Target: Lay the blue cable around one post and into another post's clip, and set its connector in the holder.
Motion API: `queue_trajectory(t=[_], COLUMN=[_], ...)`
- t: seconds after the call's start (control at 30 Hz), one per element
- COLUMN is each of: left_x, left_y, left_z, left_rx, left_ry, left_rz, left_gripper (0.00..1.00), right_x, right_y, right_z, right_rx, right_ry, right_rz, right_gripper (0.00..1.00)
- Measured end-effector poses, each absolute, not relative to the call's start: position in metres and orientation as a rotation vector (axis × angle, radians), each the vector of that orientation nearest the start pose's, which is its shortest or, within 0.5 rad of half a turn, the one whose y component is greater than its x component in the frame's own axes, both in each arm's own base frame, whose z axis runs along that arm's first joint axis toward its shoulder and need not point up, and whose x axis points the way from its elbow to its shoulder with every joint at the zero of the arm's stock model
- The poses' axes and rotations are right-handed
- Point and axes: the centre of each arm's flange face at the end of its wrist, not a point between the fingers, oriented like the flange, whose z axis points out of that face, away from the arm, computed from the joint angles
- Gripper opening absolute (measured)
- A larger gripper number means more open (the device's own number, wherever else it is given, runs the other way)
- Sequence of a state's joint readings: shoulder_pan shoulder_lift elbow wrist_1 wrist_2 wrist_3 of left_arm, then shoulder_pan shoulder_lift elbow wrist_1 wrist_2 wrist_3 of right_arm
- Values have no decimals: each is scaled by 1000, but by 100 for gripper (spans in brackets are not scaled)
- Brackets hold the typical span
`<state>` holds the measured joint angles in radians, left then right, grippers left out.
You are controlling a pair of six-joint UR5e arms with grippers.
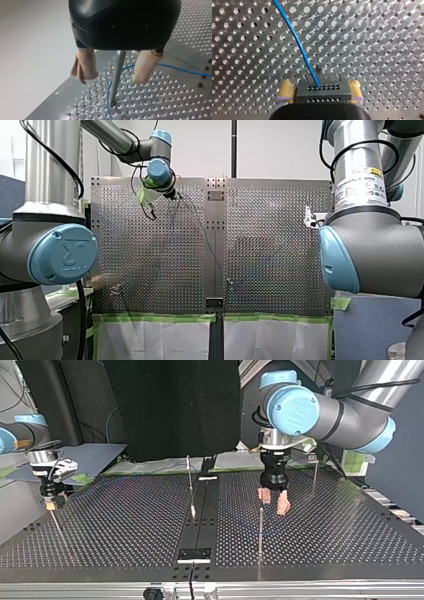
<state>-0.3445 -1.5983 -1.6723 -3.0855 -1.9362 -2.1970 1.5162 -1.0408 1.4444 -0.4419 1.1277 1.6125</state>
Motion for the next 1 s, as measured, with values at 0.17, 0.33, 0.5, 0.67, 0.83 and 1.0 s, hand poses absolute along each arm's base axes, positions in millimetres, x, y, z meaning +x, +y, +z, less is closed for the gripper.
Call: queue_trajectory(t=[0.17,0.33,0.5,0.67,0.83,1.0], left_x=[417,412,408,404,399,390], left_y=[-258,-256,-259,-265,-271,-279], left_z=[430,430,441,453,456,454], left_rx=[-467,-448,-407,-349,-279,-185], left_ry=[1623,1657,1679,1704,1744,1802], left_rz=[-393,-323,-278,-254,-248,-245], left_gripper=[100,100,100,100,100,100], right_x=[139,140,140,140,140,141], right_y=[-678,-678,-678,-678,-678,-677], right_z=[279,279,279,279,279,279], right_rx=[1452,1452,1453,1454,1454,1455], right_ry=[-1001,-1001,-1001,-1001,-1000,-1000], right_rz=[1528,1529,1528,1528,1528,1529], right_gripper=[92,92,92,92,92,92])
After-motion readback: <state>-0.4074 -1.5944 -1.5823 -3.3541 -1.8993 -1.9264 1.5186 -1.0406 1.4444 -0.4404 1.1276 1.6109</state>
